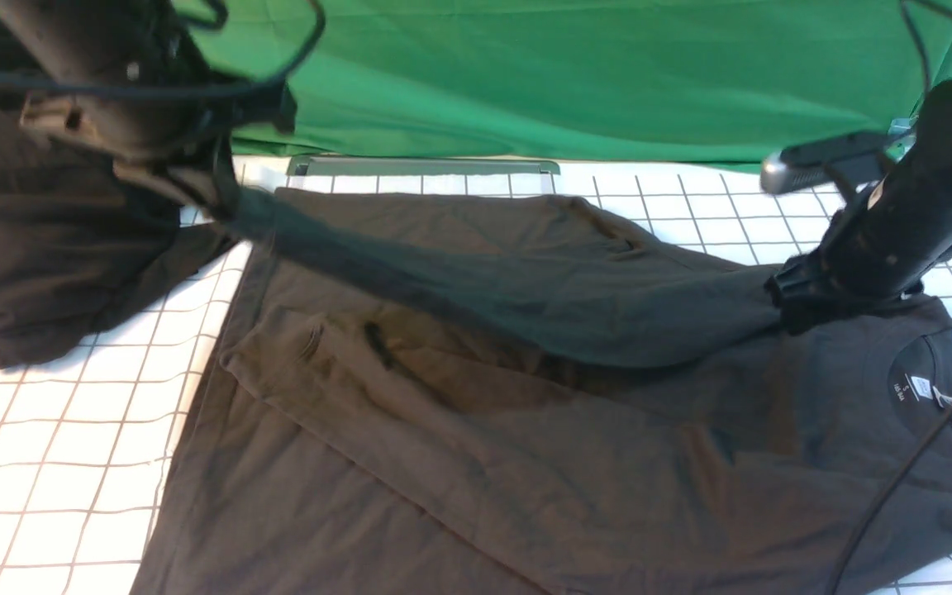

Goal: Fold a long-sleeved shirt over a white checkered tablecloth.
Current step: 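Fold the left side of the dark shirt inward over its body with the left gripper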

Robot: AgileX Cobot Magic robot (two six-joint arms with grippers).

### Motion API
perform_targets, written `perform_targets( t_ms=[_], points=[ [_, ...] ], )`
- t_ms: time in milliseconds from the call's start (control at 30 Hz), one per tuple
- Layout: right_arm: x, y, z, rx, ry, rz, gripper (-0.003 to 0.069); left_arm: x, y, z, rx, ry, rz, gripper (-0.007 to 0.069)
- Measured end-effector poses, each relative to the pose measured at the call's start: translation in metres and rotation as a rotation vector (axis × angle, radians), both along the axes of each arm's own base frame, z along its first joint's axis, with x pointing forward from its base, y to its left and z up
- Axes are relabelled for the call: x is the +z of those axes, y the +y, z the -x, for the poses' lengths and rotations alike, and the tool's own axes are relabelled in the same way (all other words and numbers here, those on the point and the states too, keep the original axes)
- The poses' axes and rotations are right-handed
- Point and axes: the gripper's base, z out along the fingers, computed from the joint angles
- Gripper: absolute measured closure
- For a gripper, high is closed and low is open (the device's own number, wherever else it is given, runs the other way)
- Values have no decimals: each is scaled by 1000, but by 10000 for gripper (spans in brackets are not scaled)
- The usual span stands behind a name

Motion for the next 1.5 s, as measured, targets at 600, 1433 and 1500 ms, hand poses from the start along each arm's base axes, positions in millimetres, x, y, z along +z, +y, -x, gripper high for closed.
perform_targets(
  t_ms=[600,1433,1500],
  points=[
    [-25,0,-63,-60,-96,-32,237,-27,2,17,-17,104,-4,598],
    [8,-5,-55,62,193,42,652,-26,4,16,-20,94,-35,598],
    [8,-7,-54,57,201,38,652,-26,4,16,-20,94,-35,598]
  ],
)
